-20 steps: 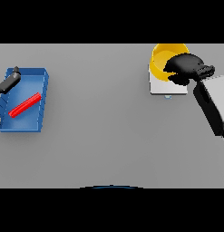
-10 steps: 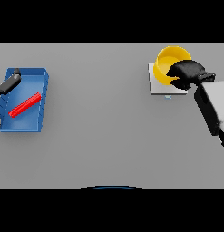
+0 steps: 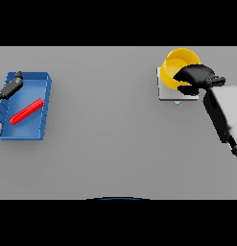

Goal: Pick up the red beaker and tilt it to pour out 1 green nut into yellow bowl. Pick up the yellow bowl and place it on the metallic measuring scale.

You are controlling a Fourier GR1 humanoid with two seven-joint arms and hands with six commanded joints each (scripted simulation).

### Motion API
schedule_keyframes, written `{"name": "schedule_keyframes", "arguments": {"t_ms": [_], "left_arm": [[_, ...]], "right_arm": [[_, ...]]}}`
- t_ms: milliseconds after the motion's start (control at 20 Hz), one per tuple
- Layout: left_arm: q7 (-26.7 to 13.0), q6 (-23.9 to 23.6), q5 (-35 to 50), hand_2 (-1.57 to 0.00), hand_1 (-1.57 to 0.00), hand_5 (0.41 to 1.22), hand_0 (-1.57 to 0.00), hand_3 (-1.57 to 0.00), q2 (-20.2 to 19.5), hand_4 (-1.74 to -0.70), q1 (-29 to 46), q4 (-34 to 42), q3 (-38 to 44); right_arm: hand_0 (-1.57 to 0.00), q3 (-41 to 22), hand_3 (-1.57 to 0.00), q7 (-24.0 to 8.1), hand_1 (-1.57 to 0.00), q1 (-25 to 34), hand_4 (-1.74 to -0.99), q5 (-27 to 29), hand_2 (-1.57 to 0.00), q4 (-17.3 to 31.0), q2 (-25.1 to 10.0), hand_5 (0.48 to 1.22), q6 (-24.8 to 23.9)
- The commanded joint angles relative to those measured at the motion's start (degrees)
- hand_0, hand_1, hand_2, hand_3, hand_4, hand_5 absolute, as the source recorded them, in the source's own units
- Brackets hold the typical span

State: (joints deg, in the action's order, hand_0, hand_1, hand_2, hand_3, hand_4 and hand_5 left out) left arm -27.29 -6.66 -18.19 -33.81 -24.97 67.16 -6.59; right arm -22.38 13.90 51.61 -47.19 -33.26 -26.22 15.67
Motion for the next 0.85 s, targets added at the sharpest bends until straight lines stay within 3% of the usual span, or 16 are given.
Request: {"name": "schedule_keyframes", "arguments": {"t_ms": [0, 150, 300, 450, 800], "left_arm": [[-0.21, -0.36, -0.25, 0.00, 0.00, 0.667, 0.00, 0.00, 0.20, -0.72, -0.56, -0.31, -0.03], [0.85, -0.61, -0.13, 0.00, 0.00, 0.663, 0.00, 0.00, 0.27, -0.72, 0.18, 0.13, 0.00], [0.25, -0.56, -0.07, 0.00, 0.00, 0.664, 0.00, 0.00, 0.27, -0.72, -0.45, -0.69, 0.20], [0.54, -0.64, -0.01, 0.00, 0.00, 0.664, 0.00, 0.00, 0.35, -0.73, -0.35, -0.39, 0.20], [-0.49, -0.63, -0.39, 0.00, 0.00, 0.665, 0.00, 0.00, 0.79, -0.73, -0.55, -0.15, -0.34]], "right_arm": [[-0.79, -0.26, -0.72, 0.06, -0.71, 0.25, -1.609, -0.31, -0.78, 0.11, -0.36, 1.029, 0.53], [-0.41, -1.34, -0.55, 0.94, -0.36, 1.17, -1.567, -1.64, -0.46, 1.81, -0.09, 0.929, 0.43], [-0.21, -1.86, -0.43, 3.65, -0.18, 1.35, -1.552, -1.87, -0.24, 1.27, -0.88, 0.876, 0.50], [-0.11, -1.46, -0.33, 5.08, -0.09, 0.98, -1.537, -1.54, -0.12, 2.23, -0.40, 0.822, -0.92], [-0.02, -0.61, -0.15, 1.43, -0.02, 1.66, -1.478, -0.92, -0.03, 3.16, -0.06, 0.738, 1.31]]}}
